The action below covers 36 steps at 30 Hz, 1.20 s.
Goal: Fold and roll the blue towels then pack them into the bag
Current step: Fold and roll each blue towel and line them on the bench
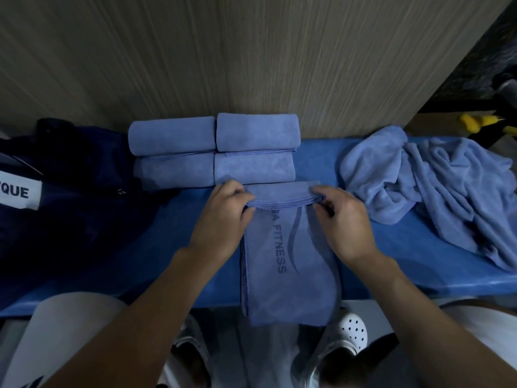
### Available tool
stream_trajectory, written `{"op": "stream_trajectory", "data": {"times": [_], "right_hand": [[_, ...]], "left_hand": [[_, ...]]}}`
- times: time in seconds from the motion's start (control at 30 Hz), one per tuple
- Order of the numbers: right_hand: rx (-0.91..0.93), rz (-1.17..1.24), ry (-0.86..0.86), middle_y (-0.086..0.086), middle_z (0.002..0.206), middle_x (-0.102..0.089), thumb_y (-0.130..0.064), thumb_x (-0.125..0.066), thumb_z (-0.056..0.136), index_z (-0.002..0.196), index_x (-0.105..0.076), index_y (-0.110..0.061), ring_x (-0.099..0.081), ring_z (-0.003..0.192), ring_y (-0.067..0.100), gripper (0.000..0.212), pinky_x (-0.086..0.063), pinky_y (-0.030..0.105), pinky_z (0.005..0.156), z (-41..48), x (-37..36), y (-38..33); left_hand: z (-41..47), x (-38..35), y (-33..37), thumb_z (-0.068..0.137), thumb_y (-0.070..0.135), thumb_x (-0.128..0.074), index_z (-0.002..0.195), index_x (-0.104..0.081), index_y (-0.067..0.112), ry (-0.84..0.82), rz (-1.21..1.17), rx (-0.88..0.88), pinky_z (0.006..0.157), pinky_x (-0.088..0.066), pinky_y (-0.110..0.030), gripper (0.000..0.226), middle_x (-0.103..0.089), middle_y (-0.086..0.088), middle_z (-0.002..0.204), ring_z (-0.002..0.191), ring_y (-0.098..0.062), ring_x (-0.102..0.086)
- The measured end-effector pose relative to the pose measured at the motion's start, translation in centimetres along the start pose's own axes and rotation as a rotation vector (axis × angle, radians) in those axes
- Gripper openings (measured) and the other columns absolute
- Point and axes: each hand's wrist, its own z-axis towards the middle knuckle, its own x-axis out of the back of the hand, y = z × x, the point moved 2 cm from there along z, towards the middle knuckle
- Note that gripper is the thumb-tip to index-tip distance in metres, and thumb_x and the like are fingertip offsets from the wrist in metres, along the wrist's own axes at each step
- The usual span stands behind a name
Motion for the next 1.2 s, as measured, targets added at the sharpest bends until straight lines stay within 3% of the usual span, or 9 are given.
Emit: {"op": "stream_trajectory", "data": {"times": [0.2,0.37,0.47,0.63,0.73,0.87,0.93,1.07,1.2], "right_hand": [[0.019,0.064,0.075,-0.002,0.096,-0.07,-0.008,-0.063,0.089,0.11,-0.069,-0.016,-0.063,0.084,0.009,0.023,-0.053,0.032,0.079,0.4,1.5,-1.1],[0.069,0.007,0.054,-0.002,0.092,-0.063,-0.013,-0.065,0.086,0.106,-0.07,-0.016,-0.06,0.081,0.012,0.021,-0.051,0.044,0.079,-0.7,2.1,-1.1],[0.05,-0.031,0.035,-0.003,0.097,-0.055,-0.022,-0.06,0.081,0.101,-0.07,-0.017,-0.059,0.09,0.018,0.022,-0.049,0.049,0.081,-1.4,2.4,-1.2],[0.011,-0.201,-0.083,-0.004,0.106,-0.049,-0.032,-0.069,0.081,0.091,-0.069,-0.022,-0.05,0.105,0.018,0.014,-0.029,0.034,0.086,-2.3,2.2,-0.8],[-0.056,-0.225,-0.132,-0.004,0.111,-0.052,-0.057,-0.045,0.089,0.088,-0.07,-0.021,-0.046,0.108,0.017,0.044,-0.031,0.036,0.091,-2.4,1.7,-0.6],[-0.149,-0.114,-0.082,-0.003,0.101,-0.058,-0.037,-0.061,0.091,0.086,-0.06,-0.018,-0.053,0.101,0.023,0.021,-0.032,0.037,0.084,-1.2,1.6,-0.3],[-0.194,-0.07,-0.154,-0.007,0.097,-0.057,-0.036,-0.065,0.088,0.1,-0.053,-0.022,-0.052,0.102,0.02,0.022,-0.03,0.036,0.087,-0.7,1.4,-0.3],[-0.182,-0.101,-0.313,-0.001,0.127,-0.055,-0.037,-0.064,0.089,0.143,-0.034,-0.023,-0.043,0.124,0.023,0.064,-0.028,0.045,0.106,-0.2,1.2,-0.3],[-0.256,0.02,-0.345,0.001,0.13,-0.054,-0.03,-0.068,0.088,0.141,-0.04,-0.02,-0.043,0.128,0.023,0.061,-0.029,0.048,0.111,0.4,0.9,0.4]], "left_hand": [[0.5,1.5,0.6,0.091,0.007,-0.063,0.098,-0.069,0.005,0.093,-0.032,-0.014,0.085,-0.04,-0.021,0.009,-0.054,0.0,0.1,0.097,-0.019,-0.051],[-0.5,2.1,0.7,0.09,0.006,-0.065,0.096,-0.068,0.006,0.03,-0.026,-0.083,0.089,-0.035,-0.011,0.007,-0.053,0.002,0.104,0.101,-0.015,-0.048],[-1.2,2.0,0.7,0.087,0.003,-0.066,0.092,-0.067,0.007,-0.012,-0.041,-0.105,0.089,-0.038,-0.019,0.007,-0.052,0.004,0.106,0.104,-0.014,-0.047],[-1.9,1.5,0.3,0.083,0.006,-0.065,0.085,-0.064,0.011,-0.097,-0.042,-0.112,0.091,-0.043,-0.033,0.005,-0.052,0.002,0.115,0.11,-0.015,-0.048],[-2.0,1.0,-0.1,0.081,0.027,-0.058,0.084,-0.067,0.015,-0.159,-0.016,-0.058,0.094,-0.045,-0.044,0.015,-0.054,0.0,0.129,0.117,-0.02,-0.051],[-1.5,0.7,0.0,0.091,0.028,-0.065,0.079,-0.066,0.014,-0.155,-0.17,0.104,0.102,-0.036,-0.031,0.018,-0.05,0.0,0.138,0.128,-0.013,-0.045],[-1.2,0.4,-0.2,0.09,0.027,-0.067,0.095,-0.062,0.019,-0.143,-0.194,0.151,0.105,-0.036,-0.034,0.011,-0.052,0.004,0.132,0.125,-0.014,-0.045],[-0.4,-0.1,-0.9,0.088,0.039,-0.066,0.142,-0.039,0.025,-0.239,-0.094,0.243,0.109,-0.032,-0.048,0.062,-0.049,0.005,0.137,0.124,-0.02,-0.042],[0.3,-0.1,-1.3,0.078,0.052,-0.069,0.128,-0.052,0.027,-0.278,-0.114,0.309,0.106,-0.031,-0.047,0.058,-0.054,0.006,0.125,0.118,-0.019,-0.047]]}}
